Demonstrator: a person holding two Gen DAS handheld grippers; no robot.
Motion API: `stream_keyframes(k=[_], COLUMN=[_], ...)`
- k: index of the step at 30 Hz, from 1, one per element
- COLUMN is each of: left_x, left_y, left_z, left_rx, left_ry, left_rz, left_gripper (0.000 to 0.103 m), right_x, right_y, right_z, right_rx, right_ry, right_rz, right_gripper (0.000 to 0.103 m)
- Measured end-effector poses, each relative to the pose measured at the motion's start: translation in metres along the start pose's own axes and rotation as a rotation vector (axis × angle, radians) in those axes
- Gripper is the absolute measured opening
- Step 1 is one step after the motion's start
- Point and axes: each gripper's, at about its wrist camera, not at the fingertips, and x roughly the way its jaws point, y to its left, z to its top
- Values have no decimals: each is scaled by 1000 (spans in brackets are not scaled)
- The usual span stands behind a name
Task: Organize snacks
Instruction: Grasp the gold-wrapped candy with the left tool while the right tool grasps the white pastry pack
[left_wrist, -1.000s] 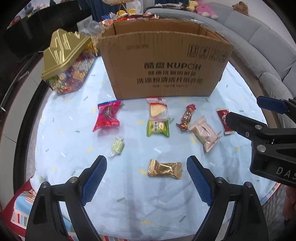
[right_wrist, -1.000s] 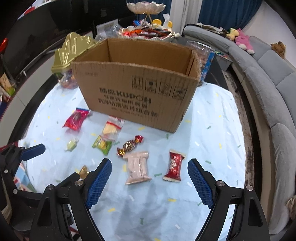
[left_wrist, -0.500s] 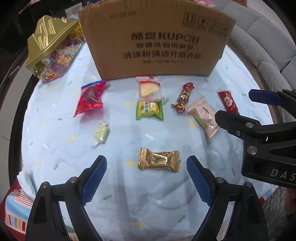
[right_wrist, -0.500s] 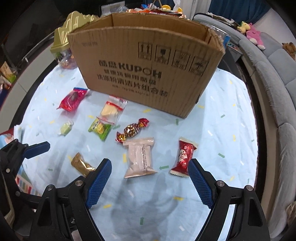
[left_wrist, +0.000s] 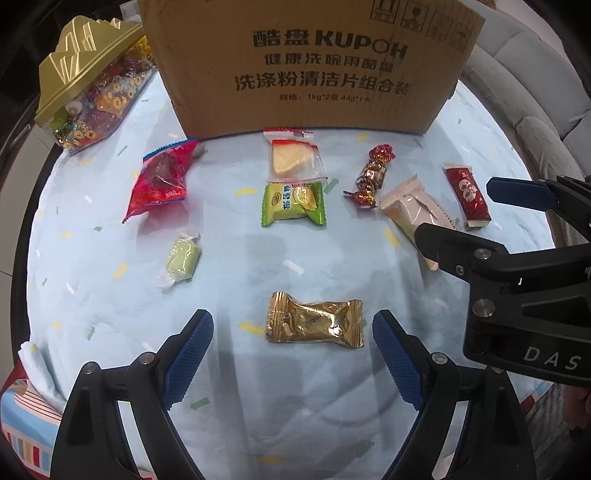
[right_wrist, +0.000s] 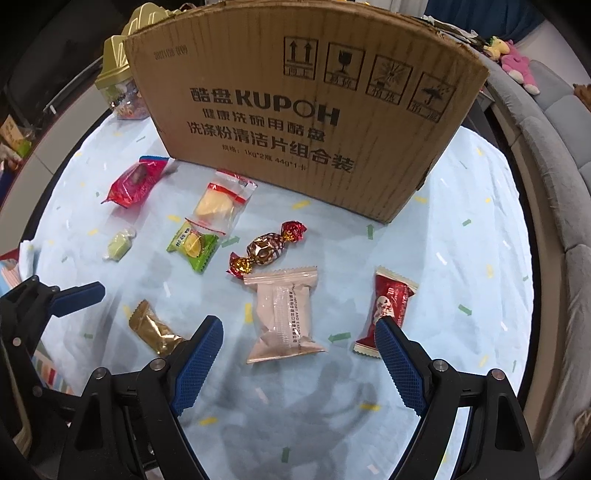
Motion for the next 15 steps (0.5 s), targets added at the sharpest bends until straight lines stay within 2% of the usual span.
stream_keyframes(k=[8, 15], left_x=[8, 12], left_y=[-3, 3], left_z=[1, -7], left_rx=[-5, -10], left_ry=[4, 5], left_rz=[-3, -16], left_gripper=[87, 80], right_x=[14, 24], right_y=[2, 1], right_z=[1, 0], right_rx=[-8, -6], right_ry=[10, 25], right_rz=[-6, -5], right_gripper=[85, 85])
